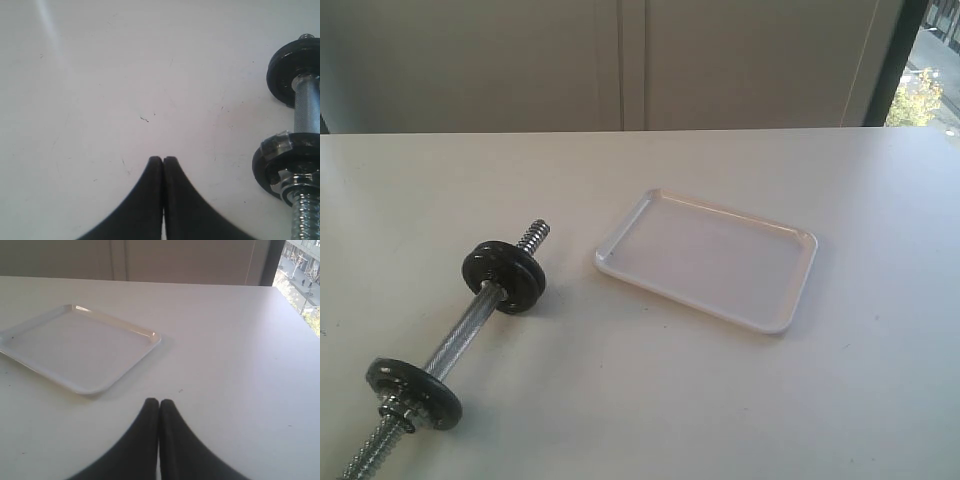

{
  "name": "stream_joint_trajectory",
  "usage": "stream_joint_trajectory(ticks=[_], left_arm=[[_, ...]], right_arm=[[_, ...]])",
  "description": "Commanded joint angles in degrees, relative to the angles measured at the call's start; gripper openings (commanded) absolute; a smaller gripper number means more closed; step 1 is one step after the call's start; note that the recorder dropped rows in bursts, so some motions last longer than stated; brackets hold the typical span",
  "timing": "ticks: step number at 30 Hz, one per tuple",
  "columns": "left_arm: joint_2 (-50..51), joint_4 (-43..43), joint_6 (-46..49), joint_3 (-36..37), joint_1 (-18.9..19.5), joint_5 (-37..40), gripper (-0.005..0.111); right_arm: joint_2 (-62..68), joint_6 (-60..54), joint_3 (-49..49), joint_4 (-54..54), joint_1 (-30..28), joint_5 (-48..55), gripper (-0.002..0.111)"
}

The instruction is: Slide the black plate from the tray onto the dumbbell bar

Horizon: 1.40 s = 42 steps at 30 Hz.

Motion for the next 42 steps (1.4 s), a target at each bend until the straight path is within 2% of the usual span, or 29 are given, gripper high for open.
stream_joint_trajectory(ticks=[1,5,42], left_arm=[[-0.1,-0.1,0.0,0.2,-0.4,-0.1,0.0],[-0.1,-0.1,0.0,0.2,-1.3,-0.1,0.0],[-0.1,-0.1,0.0,0.2,-1.3,-0.1,0.0]], right_arm=[[-0.2,0.3,0.2,-0.2,0.1,-0.1,0.0],[-0.2,0.3,0.2,-0.2,0.1,-0.1,0.0],[-0.2,0.3,0.2,-0.2,0.1,-0.1,0.0]])
